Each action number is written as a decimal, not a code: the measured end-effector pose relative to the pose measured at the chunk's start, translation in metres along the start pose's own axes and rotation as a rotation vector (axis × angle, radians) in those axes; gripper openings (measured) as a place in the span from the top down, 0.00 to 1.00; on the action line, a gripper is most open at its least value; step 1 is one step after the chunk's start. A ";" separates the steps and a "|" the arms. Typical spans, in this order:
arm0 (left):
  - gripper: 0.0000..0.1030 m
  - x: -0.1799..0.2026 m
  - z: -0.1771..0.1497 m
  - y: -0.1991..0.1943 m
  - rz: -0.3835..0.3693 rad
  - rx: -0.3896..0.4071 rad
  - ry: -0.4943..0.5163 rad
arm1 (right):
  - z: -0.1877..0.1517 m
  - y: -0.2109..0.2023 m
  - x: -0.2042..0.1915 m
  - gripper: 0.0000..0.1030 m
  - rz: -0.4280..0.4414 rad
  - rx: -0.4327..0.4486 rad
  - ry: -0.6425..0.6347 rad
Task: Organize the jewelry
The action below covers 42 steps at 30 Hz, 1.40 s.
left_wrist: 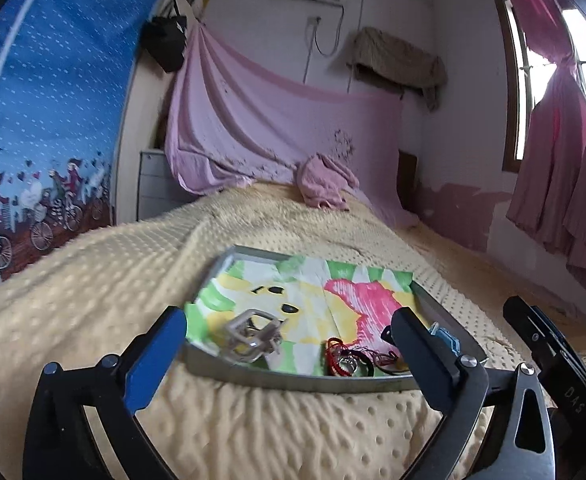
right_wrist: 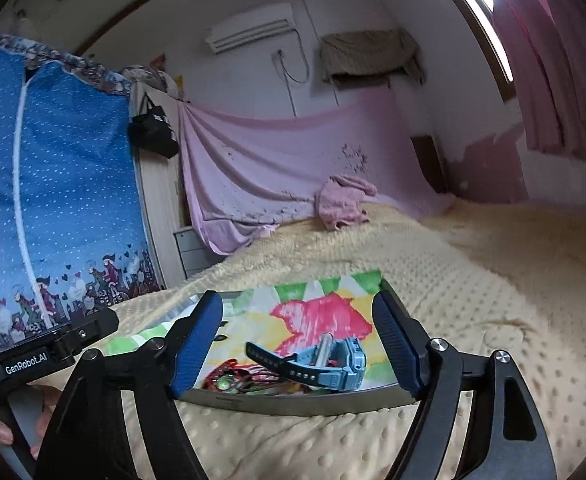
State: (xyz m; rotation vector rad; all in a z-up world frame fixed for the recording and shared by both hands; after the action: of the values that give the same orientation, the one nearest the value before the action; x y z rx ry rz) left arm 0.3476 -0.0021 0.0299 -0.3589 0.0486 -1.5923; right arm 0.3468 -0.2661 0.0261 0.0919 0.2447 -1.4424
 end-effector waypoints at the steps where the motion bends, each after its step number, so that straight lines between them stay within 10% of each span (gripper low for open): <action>1: 0.00 -0.002 0.000 -0.007 0.002 0.008 -0.004 | 0.003 -0.007 -0.004 0.26 0.005 0.007 -0.009; 18: 0.00 -0.013 -0.004 -0.126 0.003 0.088 0.008 | 0.017 -0.135 -0.032 0.02 0.036 0.027 -0.109; 42: 0.00 -0.019 -0.047 -0.202 0.012 0.073 0.065 | -0.004 -0.225 -0.028 0.02 -0.013 -0.011 -0.124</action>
State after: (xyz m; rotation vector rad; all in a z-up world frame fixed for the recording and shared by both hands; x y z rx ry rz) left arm 0.1410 0.0198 0.0325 -0.2498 0.0426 -1.5895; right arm 0.1211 -0.2673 0.0471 -0.0089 0.1516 -1.4537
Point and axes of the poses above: each gripper's, at about its wrist camera, not at the fingertips, and y roughly the way its jaws point, x to its right, z to its top, the point moved 7 cm from there along y, roughly the way its jaws point, and after that the axes turned 2 degrees about x, right-handed, at the moved point
